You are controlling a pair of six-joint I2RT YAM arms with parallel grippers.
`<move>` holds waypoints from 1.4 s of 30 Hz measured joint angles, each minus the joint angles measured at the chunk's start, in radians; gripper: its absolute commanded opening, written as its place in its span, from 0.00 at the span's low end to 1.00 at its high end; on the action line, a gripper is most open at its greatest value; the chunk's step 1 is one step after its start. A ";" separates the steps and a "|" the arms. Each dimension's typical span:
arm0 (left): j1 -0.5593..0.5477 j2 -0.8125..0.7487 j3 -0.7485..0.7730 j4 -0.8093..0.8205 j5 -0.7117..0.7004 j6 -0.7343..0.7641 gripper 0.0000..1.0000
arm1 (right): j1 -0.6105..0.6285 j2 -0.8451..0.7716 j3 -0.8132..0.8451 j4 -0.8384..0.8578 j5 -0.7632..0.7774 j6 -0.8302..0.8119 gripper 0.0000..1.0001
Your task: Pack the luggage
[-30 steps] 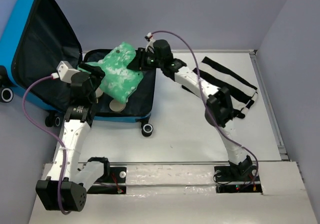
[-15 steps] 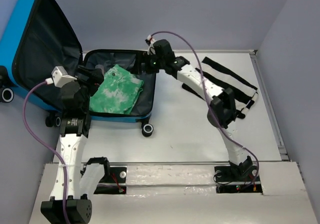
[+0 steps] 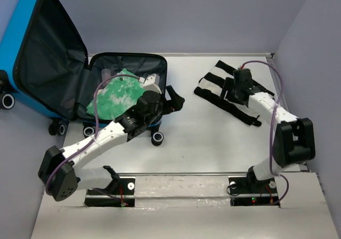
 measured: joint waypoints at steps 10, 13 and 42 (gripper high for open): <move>-0.170 0.198 0.073 0.026 -0.062 0.054 0.95 | -0.032 0.356 0.067 -0.093 0.148 -0.042 0.48; -0.172 0.229 0.113 0.030 -0.078 0.076 0.96 | -0.032 0.413 0.111 -0.082 0.146 -0.051 0.28; 0.002 1.287 1.321 -0.529 0.126 0.436 0.99 | 0.047 -0.335 -0.385 -0.112 -0.055 0.070 1.00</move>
